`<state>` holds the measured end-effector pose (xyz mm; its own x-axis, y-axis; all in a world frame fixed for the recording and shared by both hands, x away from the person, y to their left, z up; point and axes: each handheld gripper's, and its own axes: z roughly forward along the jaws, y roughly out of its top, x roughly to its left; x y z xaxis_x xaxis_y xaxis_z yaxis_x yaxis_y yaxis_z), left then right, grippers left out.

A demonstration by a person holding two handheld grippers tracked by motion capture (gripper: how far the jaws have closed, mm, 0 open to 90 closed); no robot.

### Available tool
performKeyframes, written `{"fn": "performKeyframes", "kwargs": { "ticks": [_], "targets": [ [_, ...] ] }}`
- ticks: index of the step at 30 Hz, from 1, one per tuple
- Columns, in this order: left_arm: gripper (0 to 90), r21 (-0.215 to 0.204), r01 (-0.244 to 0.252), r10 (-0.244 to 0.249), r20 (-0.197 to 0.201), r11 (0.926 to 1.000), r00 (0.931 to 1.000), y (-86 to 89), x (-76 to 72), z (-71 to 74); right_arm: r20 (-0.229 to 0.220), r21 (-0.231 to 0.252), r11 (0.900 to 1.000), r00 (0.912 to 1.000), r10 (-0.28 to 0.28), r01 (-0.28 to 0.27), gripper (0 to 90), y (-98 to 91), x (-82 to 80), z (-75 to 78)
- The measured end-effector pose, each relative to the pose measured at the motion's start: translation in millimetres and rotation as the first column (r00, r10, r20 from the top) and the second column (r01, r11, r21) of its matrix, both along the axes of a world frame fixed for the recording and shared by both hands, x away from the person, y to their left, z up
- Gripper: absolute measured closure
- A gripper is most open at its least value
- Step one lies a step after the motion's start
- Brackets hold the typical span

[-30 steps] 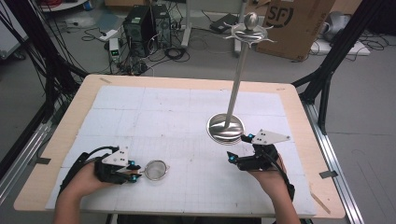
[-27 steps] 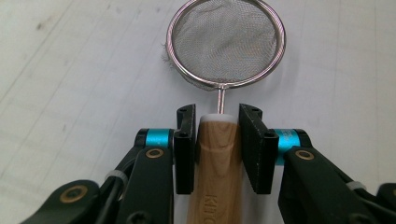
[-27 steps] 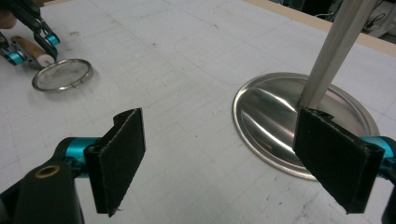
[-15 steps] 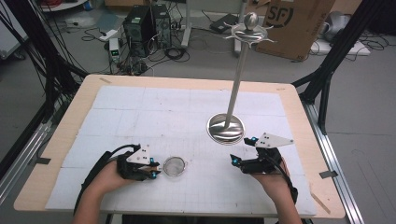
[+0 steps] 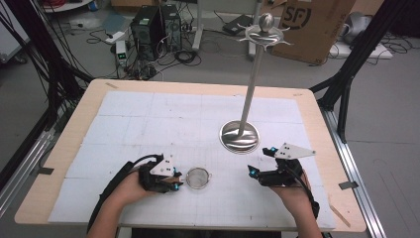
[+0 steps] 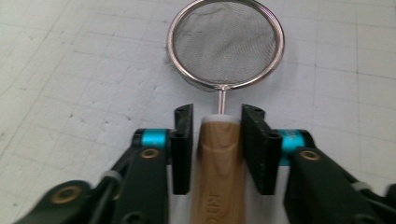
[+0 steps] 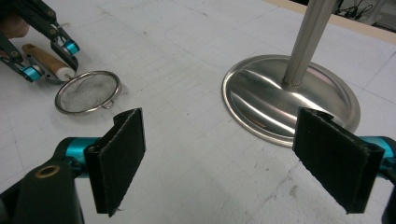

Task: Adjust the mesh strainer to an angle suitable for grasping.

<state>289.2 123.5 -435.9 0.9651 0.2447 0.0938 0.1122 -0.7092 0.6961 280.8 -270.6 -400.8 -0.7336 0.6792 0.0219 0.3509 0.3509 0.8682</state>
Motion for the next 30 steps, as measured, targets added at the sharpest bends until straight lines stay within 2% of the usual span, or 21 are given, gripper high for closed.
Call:
{"fn": "performKeyframes", "kwargs": {
  "ticks": [1,2,4,10,15,19,20,21,22,25,30],
  "targets": [
    [61.3,-0.006,-0.018,0.018,-0.002,0.9998,0.9998,0.8,-0.1,0.8,0.0,0.0,1.0,1.0,0.0,0.0,16.3,0.0,0.0,0.0],
    [54.7,-0.009,-0.03,0.03,-0.005,0.9995,0.9995,2.2,-0.4,2.1,-0.002,0.001,1.0,1.0,0.002,-0.002,16.3,1.4,0.9,-0.2],
    [53.3,-0.017,-0.037,0.037,-0.012,0.9992,0.9992,8.5,-2.5,5.4,-0.001,0.007,0.9999,1.0,0.009,-0.009,16.3,2.9,2.6,0.4],
    [53.4,-0.056,-0.051,0.05,-0.03,0.9971,0.9983,24.6,-9.1,8.1,0.019,0.021,0.9995,0.9996,0.023,-0.023,16.3,6.5,9.4,6.7],
    [53.9,-0.044,-0.075,0.073,-0.048,0.9962,0.9962,42.1,-11.8,6.2,0.038,0.025,0.9992,0.9988,0.031,-0.032,16.3,10.8,13.3,10.9],
    [54.0,-0.018,-0.079,0.078,-0.059,0.9967,0.9952,43.1,-10.8,0.7,0.031,0.019,0.9992,0.9989,0.036,-0.036,16.3,13.8,14.5,10.8],
    [59.5,-0.006,-0.07,0.07,-0.058,0.9975,0.9959,42.1,-10.3,-0.7,0.029,0.017,0.9992,0.999,0.034,-0.035,16.3,13.7,14.3,10.7],
    [59.5,-0.011,-0.064,0.064,-0.059,0.9979,0.9962,41.2,-10.3,-1.8,0.029,0.017,0.9992,0.999,0.034,-0.035,16.3,13.7,14.3,10.7],
    [64.4,-0.006,-0.046,0.046,-0.039,0.9989,0.9982,40.4,-11.0,-1.1,0.028,0.019,0.9993,0.9991,0.031,-0.031,16.3,12.9,13.5,11.0],
    [66.2,-0.014,-0.043,0.042,-0.054,0.999,0.9977,39.8,-10.2,-1.5,0.032,0.022,0.9994,0.9991,0.028,-0.028,16.3,11.6,12.9,11.5],
    [68.1,-0.01,-0.043,0.043,-0.045,0.999,0.9981,33.8,-8.2,0.8,0.027,0.019,0.9995,0.9993,0.024,-0.025,16.4,9.0,10.3,8.9]
  ]
}}
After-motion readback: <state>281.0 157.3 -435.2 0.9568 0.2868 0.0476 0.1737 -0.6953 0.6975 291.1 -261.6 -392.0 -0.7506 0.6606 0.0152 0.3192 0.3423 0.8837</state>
